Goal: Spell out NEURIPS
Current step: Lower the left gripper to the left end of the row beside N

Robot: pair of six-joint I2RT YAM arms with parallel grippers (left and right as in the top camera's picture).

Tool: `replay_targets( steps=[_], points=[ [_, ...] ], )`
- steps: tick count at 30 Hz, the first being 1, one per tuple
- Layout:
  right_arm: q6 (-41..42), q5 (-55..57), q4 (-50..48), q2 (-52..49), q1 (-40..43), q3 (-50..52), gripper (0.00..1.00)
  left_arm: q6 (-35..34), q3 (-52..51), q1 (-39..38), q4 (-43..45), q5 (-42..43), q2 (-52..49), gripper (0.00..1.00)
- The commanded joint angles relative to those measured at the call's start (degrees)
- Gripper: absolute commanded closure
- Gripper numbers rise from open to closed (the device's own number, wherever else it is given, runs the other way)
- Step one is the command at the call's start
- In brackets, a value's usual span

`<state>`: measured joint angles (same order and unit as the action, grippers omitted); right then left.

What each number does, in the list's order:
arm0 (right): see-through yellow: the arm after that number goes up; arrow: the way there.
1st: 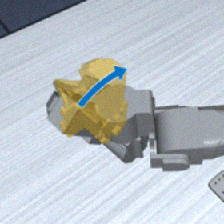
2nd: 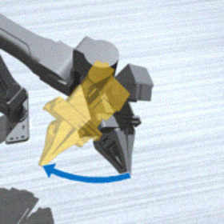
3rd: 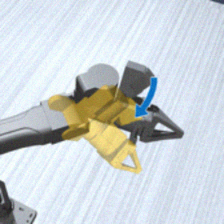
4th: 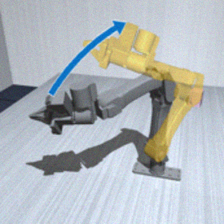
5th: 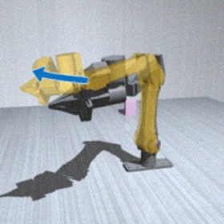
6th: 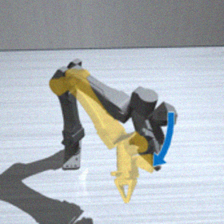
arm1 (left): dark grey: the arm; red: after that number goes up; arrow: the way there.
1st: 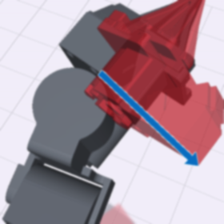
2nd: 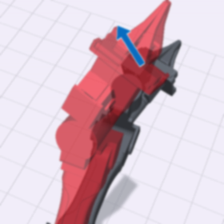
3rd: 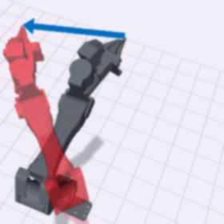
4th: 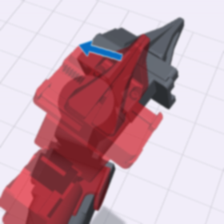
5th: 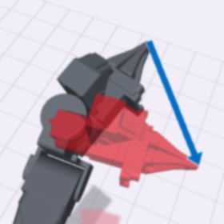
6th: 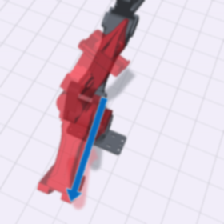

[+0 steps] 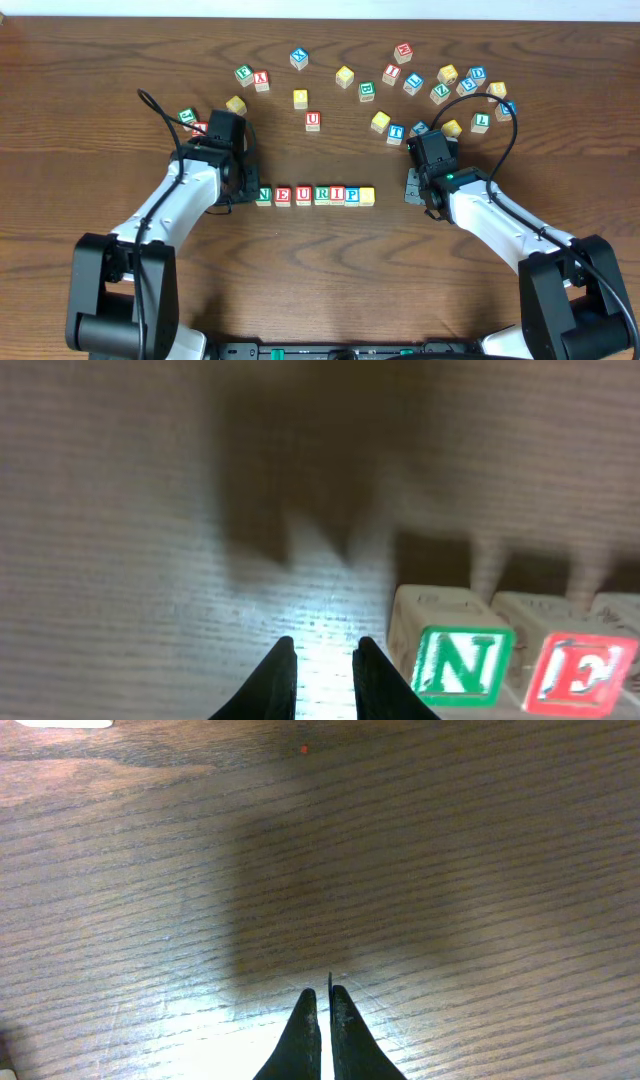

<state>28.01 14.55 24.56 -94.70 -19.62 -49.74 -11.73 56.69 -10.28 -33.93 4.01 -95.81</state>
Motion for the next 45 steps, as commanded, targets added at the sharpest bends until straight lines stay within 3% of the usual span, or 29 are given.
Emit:
replay_targets(
  steps=[1,12,45],
  points=[
    [-0.4,0.1,-0.1,1.4,0.6,0.2,0.99,0.5,-1.9,0.2,0.2,0.1,-0.4,0.8],
    [-0.4,0.1,-0.1,1.4,0.6,0.2,0.99,0.6,-1.9,0.2,2.0,4.3,-0.4,0.8],
    [-0.4,0.1,-0.1,1.4,0.6,0.2,0.99,0.6,-4.9,0.2,5.0,4.6,-0.4,0.8]
  ],
)
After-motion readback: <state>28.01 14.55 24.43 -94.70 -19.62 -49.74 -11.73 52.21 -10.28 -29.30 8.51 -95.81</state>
